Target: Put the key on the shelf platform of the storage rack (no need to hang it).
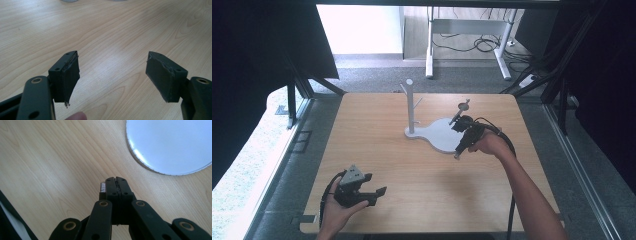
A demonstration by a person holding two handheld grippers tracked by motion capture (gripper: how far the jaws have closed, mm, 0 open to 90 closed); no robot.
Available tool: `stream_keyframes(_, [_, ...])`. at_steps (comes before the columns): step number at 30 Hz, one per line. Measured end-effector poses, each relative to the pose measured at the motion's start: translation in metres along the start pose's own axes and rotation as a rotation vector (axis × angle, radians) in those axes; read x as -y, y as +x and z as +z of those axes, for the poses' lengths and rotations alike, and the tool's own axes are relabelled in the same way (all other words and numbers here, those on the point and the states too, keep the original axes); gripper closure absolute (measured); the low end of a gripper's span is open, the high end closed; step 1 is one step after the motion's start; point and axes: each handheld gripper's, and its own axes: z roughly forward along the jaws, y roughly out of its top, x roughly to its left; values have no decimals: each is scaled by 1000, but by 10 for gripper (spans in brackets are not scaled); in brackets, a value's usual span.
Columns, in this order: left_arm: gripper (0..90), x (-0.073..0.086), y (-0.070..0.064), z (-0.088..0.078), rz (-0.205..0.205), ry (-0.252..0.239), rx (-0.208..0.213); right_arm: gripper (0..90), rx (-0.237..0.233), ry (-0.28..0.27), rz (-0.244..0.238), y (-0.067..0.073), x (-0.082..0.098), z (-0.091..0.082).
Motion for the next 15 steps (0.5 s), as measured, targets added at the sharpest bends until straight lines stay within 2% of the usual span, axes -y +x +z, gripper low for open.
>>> stream_keyframes(15, [271, 0, -1, 2, 3, 6, 5, 900, 12, 7, 29, -18, -16, 4])
